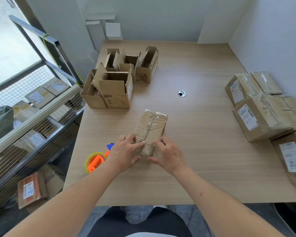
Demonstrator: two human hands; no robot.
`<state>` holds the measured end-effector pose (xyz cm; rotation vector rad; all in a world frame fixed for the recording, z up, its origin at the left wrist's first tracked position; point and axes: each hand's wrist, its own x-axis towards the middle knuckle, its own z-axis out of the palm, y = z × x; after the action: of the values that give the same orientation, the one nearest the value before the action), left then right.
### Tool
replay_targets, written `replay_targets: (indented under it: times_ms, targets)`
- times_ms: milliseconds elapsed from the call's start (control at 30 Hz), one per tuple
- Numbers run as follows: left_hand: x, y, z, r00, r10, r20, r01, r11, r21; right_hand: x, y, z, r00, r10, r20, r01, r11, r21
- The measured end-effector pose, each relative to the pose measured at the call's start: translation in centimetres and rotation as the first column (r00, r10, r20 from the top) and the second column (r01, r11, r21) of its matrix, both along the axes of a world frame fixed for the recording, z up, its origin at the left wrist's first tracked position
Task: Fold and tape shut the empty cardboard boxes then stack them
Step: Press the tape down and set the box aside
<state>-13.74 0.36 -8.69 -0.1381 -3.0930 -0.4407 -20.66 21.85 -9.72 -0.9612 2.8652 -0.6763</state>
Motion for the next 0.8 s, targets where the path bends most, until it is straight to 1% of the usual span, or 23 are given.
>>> replay_targets:
  times_ms: [100,167,233,333,433,567,667,800]
  targets:
    - [-0.6,-1.3,-0.5,0.997,-0.067,0.022,0.065,0.992,0.106,-0.7,1.5,0.0,0.998,-0.058,0.033,0.059,0.997,-0.047]
    - [-1.0,-1.8,-0.7,0.992,-0.123,0.027,0.119,0.986,0.115,-1.2,2.2,-0.1,0.988,-0.113,0.109,0.121,0.99,-0.07]
    - [-1.2,-1.7,-0.9,0.988,-0.155,-0.011,0.155,0.981,0.112,-1.4,2.3,-0.3,0.971,-0.164,0.172,0.18,0.98,-0.082]
    - [-1.6,-0.6,-1.3,0.985,-0.162,-0.06,0.169,0.974,0.149,-1.3,2.2,-1.0,0.942,-0.236,0.238,0.273,0.952,-0.137]
    - [-2.0,-0.1,-1.7,0.989,-0.137,-0.052,0.145,0.966,0.212,-0.8,1.7,-1.2,0.907,-0.299,0.296,0.359,0.917,-0.176]
    - [-2.5,0.0,-1.7,0.991,-0.128,-0.046,0.135,0.966,0.22,1.4,0.4,-1.9,0.873,-0.384,0.302,0.459,0.855,-0.239]
    - [-2.8,0.0,-1.7,0.988,-0.138,-0.062,0.149,0.965,0.217,2.9,-0.9,-2.0,0.819,-0.483,0.31,0.557,0.801,-0.221]
    - [-2.9,0.0,-1.8,0.989,-0.139,-0.056,0.148,0.965,0.215,3.9,-2.0,-2.1,0.762,-0.527,0.377,0.622,0.757,-0.2]
